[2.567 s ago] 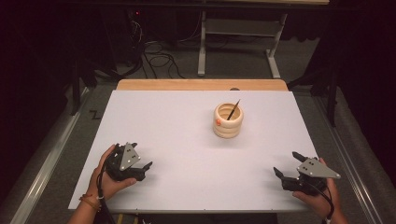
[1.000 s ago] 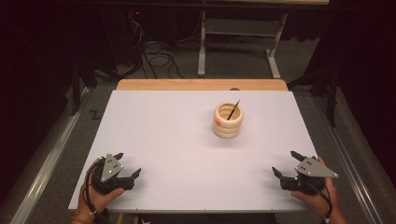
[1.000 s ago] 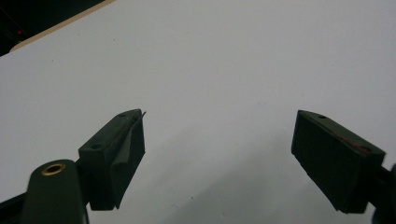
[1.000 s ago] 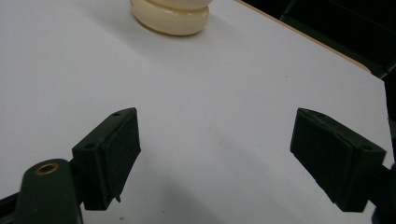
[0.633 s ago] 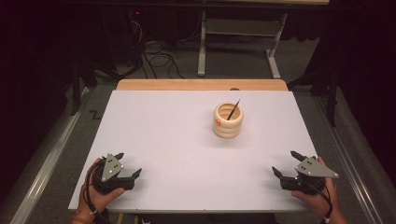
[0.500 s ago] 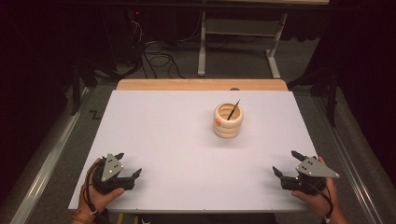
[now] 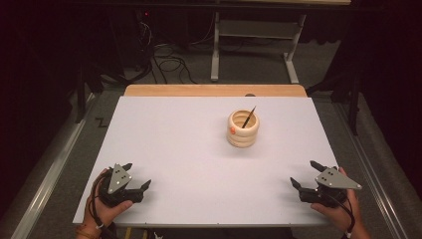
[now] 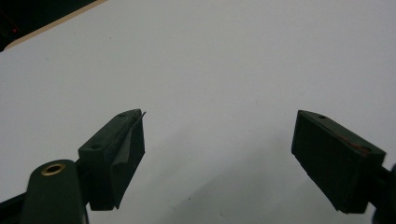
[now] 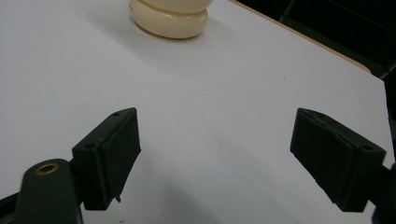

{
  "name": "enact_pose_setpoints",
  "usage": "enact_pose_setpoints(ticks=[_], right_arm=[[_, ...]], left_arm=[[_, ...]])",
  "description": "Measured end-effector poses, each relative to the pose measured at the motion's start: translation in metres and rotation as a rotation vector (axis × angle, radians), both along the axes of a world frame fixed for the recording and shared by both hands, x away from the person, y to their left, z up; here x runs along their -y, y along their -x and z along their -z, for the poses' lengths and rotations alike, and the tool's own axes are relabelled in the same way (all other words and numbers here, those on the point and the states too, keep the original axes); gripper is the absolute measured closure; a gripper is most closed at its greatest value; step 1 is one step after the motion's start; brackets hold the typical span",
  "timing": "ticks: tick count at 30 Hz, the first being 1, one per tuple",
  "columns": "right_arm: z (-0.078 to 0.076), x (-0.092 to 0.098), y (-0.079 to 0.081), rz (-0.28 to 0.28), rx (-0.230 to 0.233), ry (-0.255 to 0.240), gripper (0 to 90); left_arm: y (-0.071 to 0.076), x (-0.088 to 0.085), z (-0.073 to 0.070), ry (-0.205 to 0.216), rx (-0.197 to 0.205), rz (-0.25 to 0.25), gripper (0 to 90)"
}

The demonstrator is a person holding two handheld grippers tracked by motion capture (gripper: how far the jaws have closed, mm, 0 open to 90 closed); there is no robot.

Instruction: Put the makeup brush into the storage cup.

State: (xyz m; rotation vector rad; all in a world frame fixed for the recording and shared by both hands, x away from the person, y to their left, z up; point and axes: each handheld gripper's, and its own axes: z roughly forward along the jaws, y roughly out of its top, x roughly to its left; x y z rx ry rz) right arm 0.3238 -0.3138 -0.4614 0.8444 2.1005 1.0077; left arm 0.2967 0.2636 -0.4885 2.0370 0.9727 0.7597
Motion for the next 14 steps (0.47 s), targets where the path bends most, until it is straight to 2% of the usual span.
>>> enact_pose_setpoints(ticks=[14], right_arm=[[0.0002, -0.0002, -0.0001, 0.004, -0.001, 0.0, 16.9]], left_arm=[[-0.0008, -0.0002, 0.0001, -0.001, 0.001, 0.002, 18.6]])
